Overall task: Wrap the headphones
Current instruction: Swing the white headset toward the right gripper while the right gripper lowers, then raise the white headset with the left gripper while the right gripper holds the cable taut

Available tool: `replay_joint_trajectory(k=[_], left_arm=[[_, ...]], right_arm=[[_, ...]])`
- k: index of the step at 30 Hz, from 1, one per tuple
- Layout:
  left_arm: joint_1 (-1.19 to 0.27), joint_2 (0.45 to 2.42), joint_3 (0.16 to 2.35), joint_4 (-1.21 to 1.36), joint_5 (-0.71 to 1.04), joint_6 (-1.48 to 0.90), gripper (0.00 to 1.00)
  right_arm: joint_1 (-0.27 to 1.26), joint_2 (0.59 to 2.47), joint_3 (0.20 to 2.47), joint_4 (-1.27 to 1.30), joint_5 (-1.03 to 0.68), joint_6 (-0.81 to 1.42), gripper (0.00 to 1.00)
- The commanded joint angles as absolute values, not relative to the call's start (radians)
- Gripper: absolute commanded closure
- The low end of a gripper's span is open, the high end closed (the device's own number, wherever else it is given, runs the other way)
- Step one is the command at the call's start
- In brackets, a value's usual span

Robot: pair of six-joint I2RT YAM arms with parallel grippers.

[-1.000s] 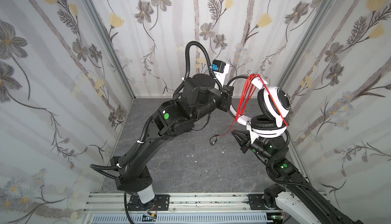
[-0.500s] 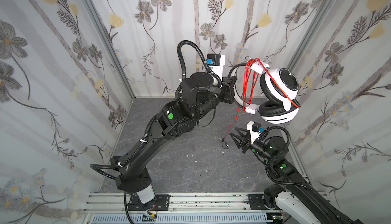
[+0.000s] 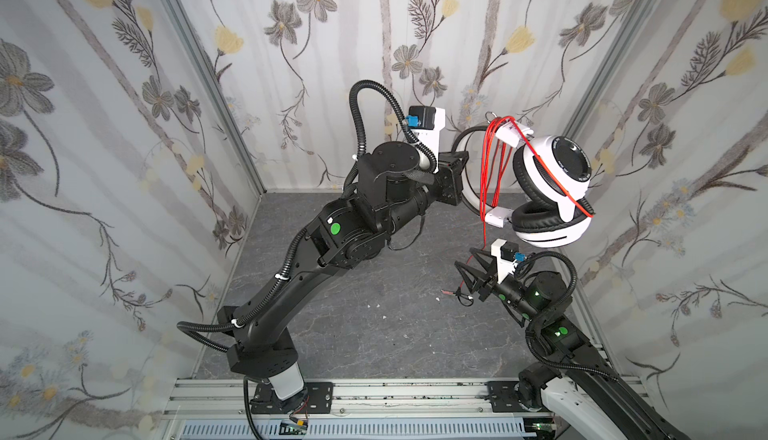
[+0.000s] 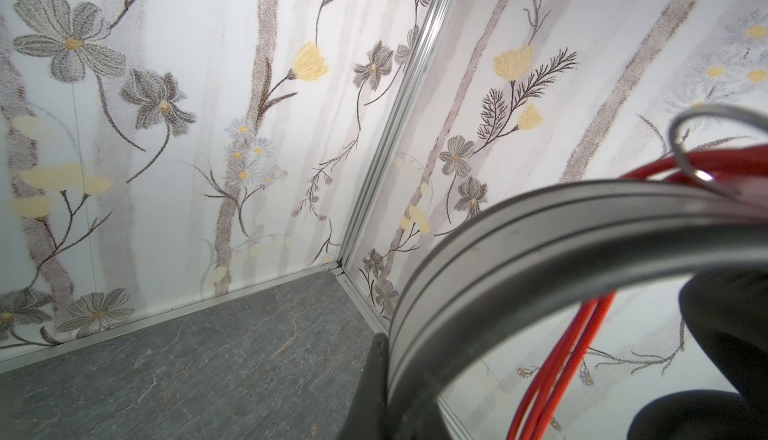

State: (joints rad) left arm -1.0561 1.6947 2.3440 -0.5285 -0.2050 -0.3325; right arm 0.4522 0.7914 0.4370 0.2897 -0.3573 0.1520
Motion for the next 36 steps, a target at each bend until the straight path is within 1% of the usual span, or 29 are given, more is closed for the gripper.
replay_joint_trajectory(k=[1,4,7,12,16,20,24,25,28,30,32,34,36], left_arm=[[-1.055,1.688,2.362,-0.423,-0.196,-0.36,1.0],[-1.055,1.687,2.362,-0.426,-0.193,-0.36,1.0],[-1.057,1.693,2.365,-0.424,-0.187,-0.36,1.0],[-1.056,1.694,2.373,-0.423,-0.179,-0.362,1.0],[-1.055,1.692,2.373,-0.421,-0.177,-0.36,1.0],[-1.055,1.692,2.373,-0.416,-0.176,-0.361,1.0],[-1.055,1.688,2.372,-0.413,-0.177,-0.357,1.0],[-1.055,1.689,2.372,-0.415,-0.178,-0.356,1.0],[-1.055,1.688,2.372,-0.415,-0.176,-0.357,1.0],[-1.055,1.69,2.373,-0.414,-0.176,-0.357,1.0],[-1.055,1.688,2.372,-0.414,-0.194,-0.36,1.0],[-1.053,1.682,2.366,-0.413,-0.225,-0.363,1.0],[-1.051,1.672,2.35,-0.396,-0.256,-0.364,1.0]], right_arm=[[0.454,0.753,0.407,0.251,-0.368,0.194,0.36],[0.454,0.72,0.401,0.225,-0.338,0.2,0.35],[0.453,0.731,0.4,0.226,-0.311,0.202,0.34],[0.452,0.796,0.415,0.288,-0.288,0.201,0.3],[0.452,0.898,0.449,0.352,-0.271,0.193,0.28],[0.453,0.981,0.462,0.416,-0.295,0.192,0.29],[0.454,1.01,0.452,0.475,-0.331,0.192,0.31],[0.454,1.016,0.45,0.484,-0.337,0.189,0.33],[0.453,1.036,0.452,0.504,-0.34,0.183,0.49],[0.453,1.045,0.462,0.504,-0.354,0.176,0.64],[0.458,1.047,0.467,0.485,-0.373,0.167,0.83],[0.475,1.042,0.465,0.463,-0.366,0.151,0.94],[0.497,1.036,0.468,0.424,-0.348,0.136,0.98]])
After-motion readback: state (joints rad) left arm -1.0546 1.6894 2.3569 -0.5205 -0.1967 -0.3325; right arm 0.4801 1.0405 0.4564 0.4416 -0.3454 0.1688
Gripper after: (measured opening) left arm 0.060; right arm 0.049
